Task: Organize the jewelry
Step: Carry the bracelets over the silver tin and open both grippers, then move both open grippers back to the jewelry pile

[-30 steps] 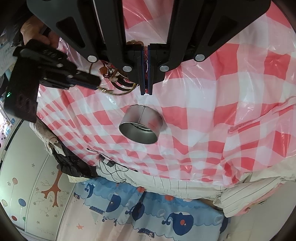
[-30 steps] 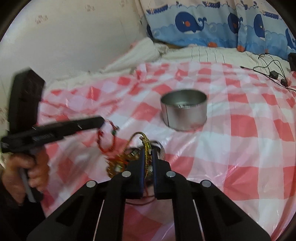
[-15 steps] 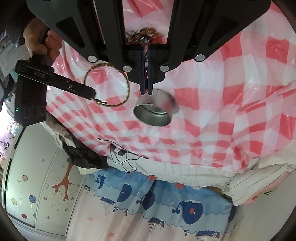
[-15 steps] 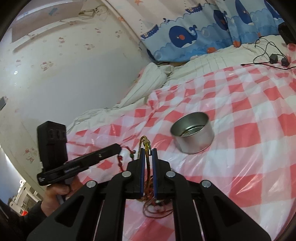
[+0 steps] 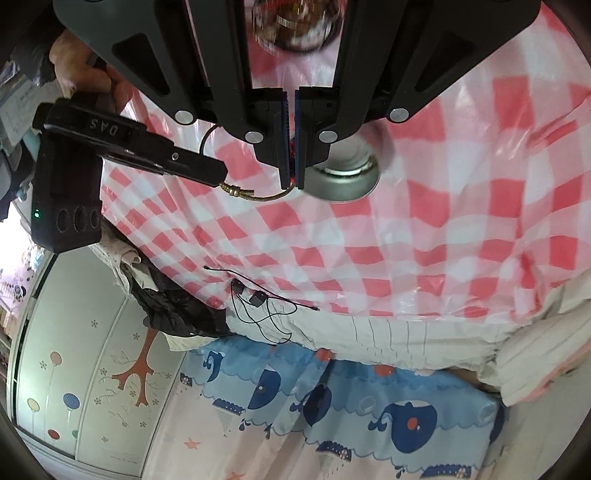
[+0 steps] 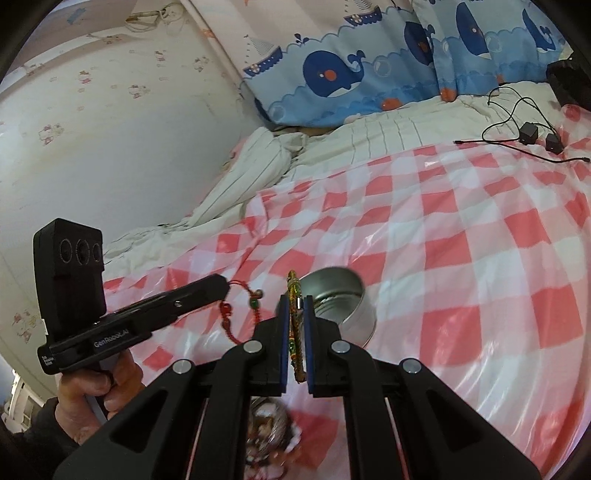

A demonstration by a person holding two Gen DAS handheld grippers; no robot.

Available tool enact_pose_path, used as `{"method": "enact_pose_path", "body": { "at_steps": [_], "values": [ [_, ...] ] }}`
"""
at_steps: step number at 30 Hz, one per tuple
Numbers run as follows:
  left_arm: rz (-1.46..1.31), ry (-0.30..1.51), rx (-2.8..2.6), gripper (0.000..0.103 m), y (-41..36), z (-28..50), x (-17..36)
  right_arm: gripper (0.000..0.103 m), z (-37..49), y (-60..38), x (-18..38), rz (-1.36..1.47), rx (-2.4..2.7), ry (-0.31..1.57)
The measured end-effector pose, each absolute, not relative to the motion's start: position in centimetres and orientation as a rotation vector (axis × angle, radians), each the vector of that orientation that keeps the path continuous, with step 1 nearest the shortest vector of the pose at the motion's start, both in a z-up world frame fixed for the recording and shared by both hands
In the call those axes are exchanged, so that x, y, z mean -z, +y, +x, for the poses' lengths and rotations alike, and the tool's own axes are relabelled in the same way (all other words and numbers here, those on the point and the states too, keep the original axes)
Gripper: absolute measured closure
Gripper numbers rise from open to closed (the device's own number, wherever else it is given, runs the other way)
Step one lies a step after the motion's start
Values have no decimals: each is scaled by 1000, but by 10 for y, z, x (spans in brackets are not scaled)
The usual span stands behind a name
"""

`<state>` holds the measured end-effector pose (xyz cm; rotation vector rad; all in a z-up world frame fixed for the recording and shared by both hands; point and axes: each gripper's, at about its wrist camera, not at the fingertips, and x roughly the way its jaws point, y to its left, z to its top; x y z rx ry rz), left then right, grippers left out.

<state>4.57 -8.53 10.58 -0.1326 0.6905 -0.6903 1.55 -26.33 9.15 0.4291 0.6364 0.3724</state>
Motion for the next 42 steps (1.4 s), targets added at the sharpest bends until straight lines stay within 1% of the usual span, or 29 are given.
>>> {"method": "enact_pose_path", "body": {
  "at_steps": [2,4,6,8,9,10,11,13,16,18,19,22,24,28,30,42],
  "values": [
    [-146,702,694,101,-92,58,-100,95,29,-264,-89,443,-371,643],
    [-95,768,643,99,-102,77,-86,95,47,-258,-83,435,-365,671],
    [-29,849,568,94,-107,91,-72,95,63,-249,-74,408,-363,722],
    [16,883,523,84,-103,91,-69,92,76,-237,-65,312,-309,775],
    [28,876,520,81,-99,87,-70,82,78,-234,-62,280,-291,785],
    [45,858,509,72,-95,80,-75,74,78,-233,-63,254,-267,785],
    [53,838,499,64,-89,71,-79,63,74,-233,-65,233,-245,774],
    [38,814,489,57,-77,56,-84,62,64,-231,-73,187,-234,763],
    [21,814,481,56,-63,34,-78,61,41,-220,-88,70,-225,739],
    [4,827,461,56,-54,22,-66,48,27,-212,-93,16,-217,721],
    [-11,848,447,56,-50,20,-57,47,20,-210,-92,-6,-209,714],
    [-17,892,416,56,-48,23,-41,46,15,-209,-77,-23,-210,758],
    [-7,877,410,55,-50,21,-41,46,18,-208,-70,-31,-214,790],
    [33,858,410,50,-57,16,-41,45,15,-206,-67,-72,-193,791],
    [43,868,416,49,-60,16,-39,43,13,-206,-68,-81,-183,787],
    [84,865,422,46,-69,13,-37,42,12,-206,-67,-109,-179,781]
  ]
}}
